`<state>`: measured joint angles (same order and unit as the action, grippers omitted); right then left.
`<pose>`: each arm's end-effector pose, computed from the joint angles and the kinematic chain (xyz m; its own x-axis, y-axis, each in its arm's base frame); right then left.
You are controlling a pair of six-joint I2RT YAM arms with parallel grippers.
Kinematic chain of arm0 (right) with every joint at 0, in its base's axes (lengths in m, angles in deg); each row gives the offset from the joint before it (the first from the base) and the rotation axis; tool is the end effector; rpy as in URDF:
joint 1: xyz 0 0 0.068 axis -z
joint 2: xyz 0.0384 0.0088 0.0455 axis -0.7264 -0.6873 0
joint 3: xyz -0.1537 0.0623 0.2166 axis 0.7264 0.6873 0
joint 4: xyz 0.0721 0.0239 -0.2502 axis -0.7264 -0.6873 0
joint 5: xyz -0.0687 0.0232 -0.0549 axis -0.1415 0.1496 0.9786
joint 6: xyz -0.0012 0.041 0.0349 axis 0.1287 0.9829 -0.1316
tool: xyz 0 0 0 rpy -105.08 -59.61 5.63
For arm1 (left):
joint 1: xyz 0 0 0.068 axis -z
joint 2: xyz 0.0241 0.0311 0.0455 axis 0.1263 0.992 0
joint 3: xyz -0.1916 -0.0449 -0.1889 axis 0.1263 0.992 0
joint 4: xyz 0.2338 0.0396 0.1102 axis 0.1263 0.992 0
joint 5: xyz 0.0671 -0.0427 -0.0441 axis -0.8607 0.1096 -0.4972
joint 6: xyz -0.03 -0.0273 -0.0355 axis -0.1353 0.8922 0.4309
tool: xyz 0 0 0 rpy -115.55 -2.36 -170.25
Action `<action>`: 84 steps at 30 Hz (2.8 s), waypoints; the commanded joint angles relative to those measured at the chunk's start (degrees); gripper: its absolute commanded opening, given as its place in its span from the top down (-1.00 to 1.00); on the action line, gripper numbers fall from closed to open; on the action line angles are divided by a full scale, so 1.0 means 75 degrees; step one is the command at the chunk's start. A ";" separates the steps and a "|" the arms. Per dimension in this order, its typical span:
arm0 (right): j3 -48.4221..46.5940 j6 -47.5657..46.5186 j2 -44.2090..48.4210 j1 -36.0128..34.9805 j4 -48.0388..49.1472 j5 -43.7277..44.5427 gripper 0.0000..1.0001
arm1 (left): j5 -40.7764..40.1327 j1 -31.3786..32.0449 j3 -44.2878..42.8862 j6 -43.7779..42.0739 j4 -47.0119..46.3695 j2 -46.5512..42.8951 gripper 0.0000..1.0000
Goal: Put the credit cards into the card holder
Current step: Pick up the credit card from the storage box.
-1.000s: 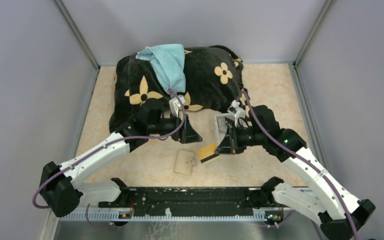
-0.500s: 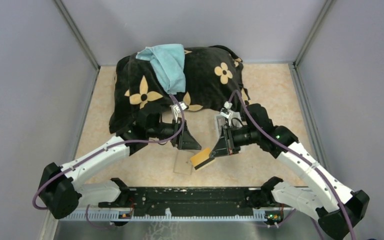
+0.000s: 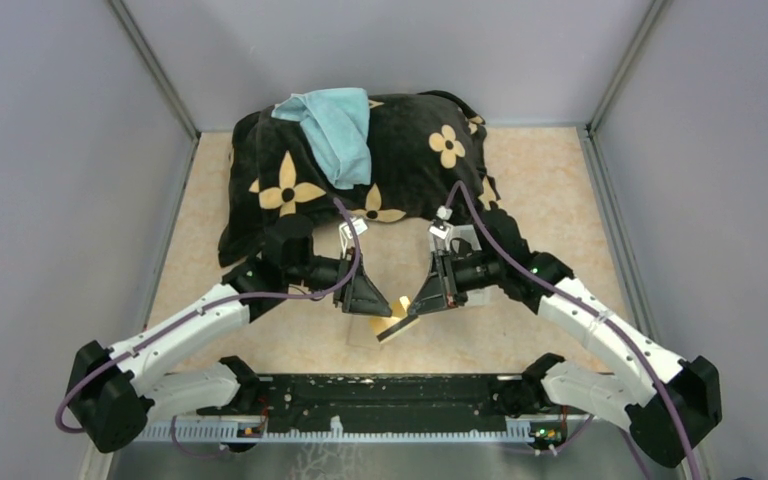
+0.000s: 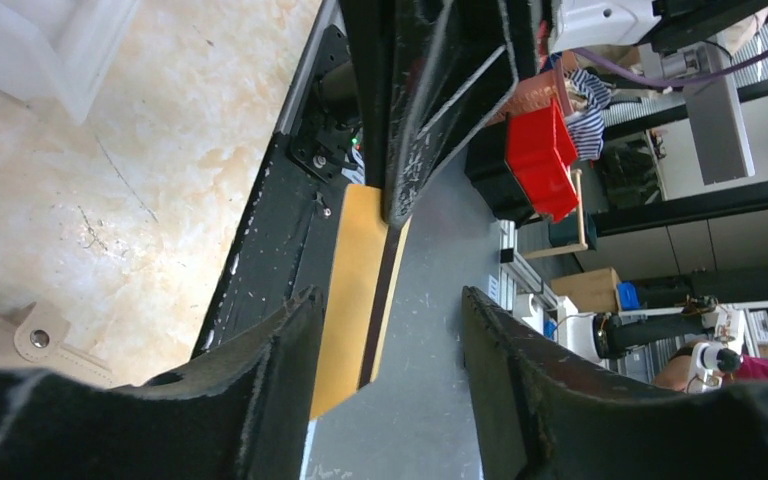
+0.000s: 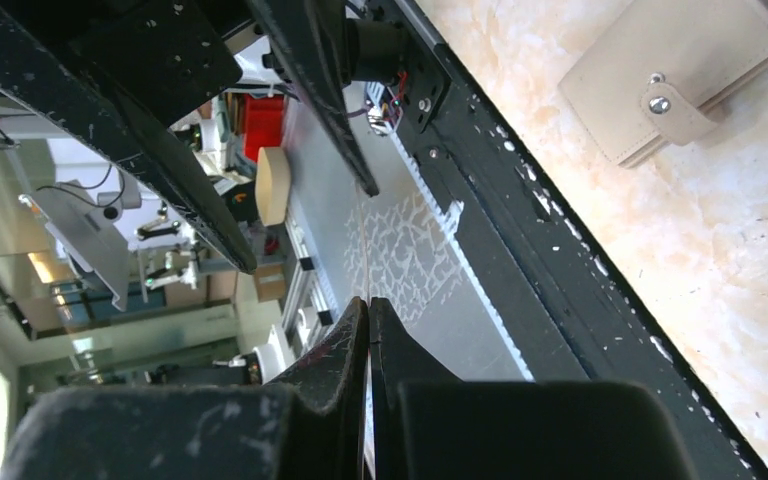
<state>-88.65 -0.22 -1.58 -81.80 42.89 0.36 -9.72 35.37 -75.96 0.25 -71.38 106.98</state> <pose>0.1502 0.1392 0.2937 -0.9321 -0.1672 -0.3213 -0.3612 0.3622 0.8593 0.1547 -0.1796 0.2897 -0.7723 0.1991 -0.6032 0.6299 0.1170 -0.7678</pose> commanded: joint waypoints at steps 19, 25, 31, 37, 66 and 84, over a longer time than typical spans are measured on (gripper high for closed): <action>0.0225 0.0917 -0.1141 -0.0167 0.2603 -0.0068 1.00 | 0.2201 -0.0657 0.0310 -0.1156 -0.0026 0.0802 0.80; 0.0173 0.0849 -0.1482 -0.0202 0.2822 -0.0035 1.00 | 0.2502 -0.0893 0.0693 -0.0119 -0.1586 0.1006 1.00; -0.0508 -0.0161 -0.1334 -0.0204 0.1322 0.1397 0.33 | 0.1970 -0.1315 0.1010 0.0186 -0.2021 0.0888 1.00; -0.0375 -0.0018 -0.0972 -0.0203 0.1204 0.2440 0.10 | 0.0661 -0.1471 0.1185 0.0164 -0.1447 0.0386 1.00; 0.1129 -0.1441 0.1473 -0.2628 0.2874 1.0265 -0.72 | -0.1721 -0.1477 0.1618 0.1154 -0.0785 -0.0567 1.00; 0.1355 -0.0146 0.0653 -0.2629 0.3478 0.6868 -0.24 | -0.0898 -0.1477 0.2138 0.2014 -0.2525 -0.0076 1.00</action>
<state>-80.09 -5.83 2.77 -101.65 61.40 59.68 -19.84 24.49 -60.61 13.76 -84.58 105.47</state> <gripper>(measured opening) 0.631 0.005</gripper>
